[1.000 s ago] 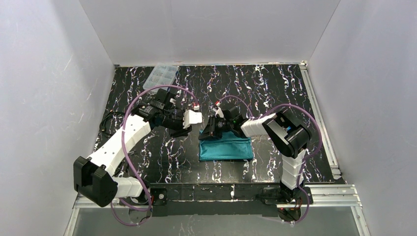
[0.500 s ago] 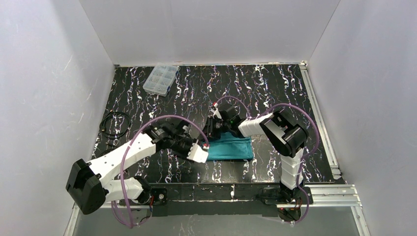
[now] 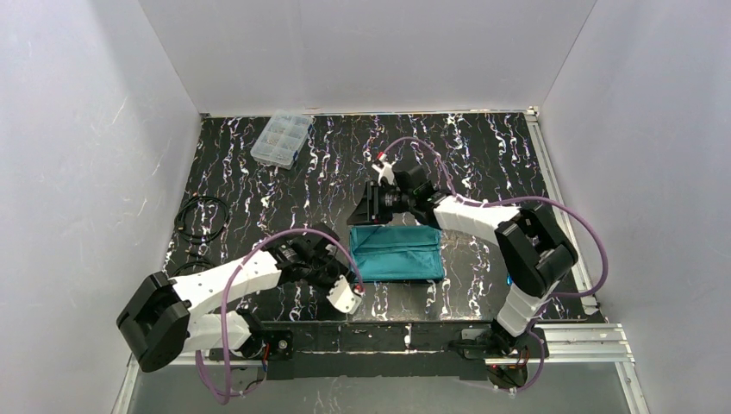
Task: Fold the napkin into a case and place the utensils inside
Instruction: Smooth out the 2/3-rectangle-folded napkin at the center of the board, then fold the 2/3-rectangle-folded napkin at the center of the board.
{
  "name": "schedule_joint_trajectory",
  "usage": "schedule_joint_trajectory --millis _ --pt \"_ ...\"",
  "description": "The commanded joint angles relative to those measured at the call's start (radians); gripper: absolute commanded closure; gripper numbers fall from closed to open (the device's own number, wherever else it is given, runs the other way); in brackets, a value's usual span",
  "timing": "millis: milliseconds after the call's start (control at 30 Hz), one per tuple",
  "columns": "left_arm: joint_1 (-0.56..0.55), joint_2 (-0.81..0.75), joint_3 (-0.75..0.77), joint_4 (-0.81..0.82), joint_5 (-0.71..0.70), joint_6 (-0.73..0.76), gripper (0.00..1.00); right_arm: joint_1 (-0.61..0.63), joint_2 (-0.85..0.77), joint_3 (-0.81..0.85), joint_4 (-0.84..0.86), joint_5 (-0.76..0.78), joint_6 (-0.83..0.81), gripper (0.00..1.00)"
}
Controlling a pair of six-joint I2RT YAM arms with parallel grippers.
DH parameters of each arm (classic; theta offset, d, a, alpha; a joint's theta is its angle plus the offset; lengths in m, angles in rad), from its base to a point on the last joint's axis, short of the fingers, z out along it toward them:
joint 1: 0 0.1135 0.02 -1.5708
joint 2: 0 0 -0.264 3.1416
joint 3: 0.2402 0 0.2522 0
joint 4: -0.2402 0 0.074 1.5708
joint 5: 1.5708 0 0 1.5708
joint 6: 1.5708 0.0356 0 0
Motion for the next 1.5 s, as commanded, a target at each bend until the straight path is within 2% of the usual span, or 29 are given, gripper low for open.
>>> schedule_joint_trajectory --millis 0,100,267,533,767,900,1067,1200,1300,1400,1467 --pt "-0.022 0.010 -0.020 0.106 0.002 0.048 0.64 -0.039 -0.035 0.050 -0.182 0.029 -0.179 0.58" --pt "-0.037 0.014 -0.075 0.207 -0.014 0.066 0.65 -0.088 -0.027 0.016 -0.178 -0.027 -0.173 0.59" --pt "-0.054 0.035 -0.118 0.269 -0.023 0.117 0.66 -0.139 -0.069 -0.048 -0.180 -0.036 -0.204 0.59" --pt "-0.059 0.065 -0.130 0.319 -0.021 0.107 0.69 -0.145 -0.099 -0.042 -0.323 0.056 -0.350 0.55" --pt "-0.071 0.099 -0.135 0.335 -0.018 0.100 0.73 -0.146 -0.056 0.001 -0.401 0.116 -0.415 0.56" --pt "-0.071 0.108 -0.140 0.340 -0.027 0.095 0.78 -0.148 -0.071 -0.027 -0.365 0.119 -0.396 0.57" --pt "-0.076 0.078 -0.148 0.381 -0.034 0.069 0.90 -0.147 -0.111 -0.051 -0.319 0.084 -0.404 0.54" --pt "-0.075 0.057 -0.128 0.328 -0.040 0.022 0.97 -0.144 -0.154 -0.062 -0.301 0.083 -0.492 0.51" --pt "-0.074 0.028 -0.108 0.271 -0.021 -0.021 0.99 -0.141 -0.263 -0.155 -0.130 0.044 -0.586 0.48" --pt "-0.075 -0.006 -0.109 0.285 -0.018 -0.077 1.00 -0.139 -0.371 -0.254 0.012 0.000 -0.676 0.38" --pt "-0.074 -0.016 -0.094 0.267 -0.011 -0.114 1.00 -0.129 -0.414 -0.283 0.019 -0.004 -0.749 0.30"
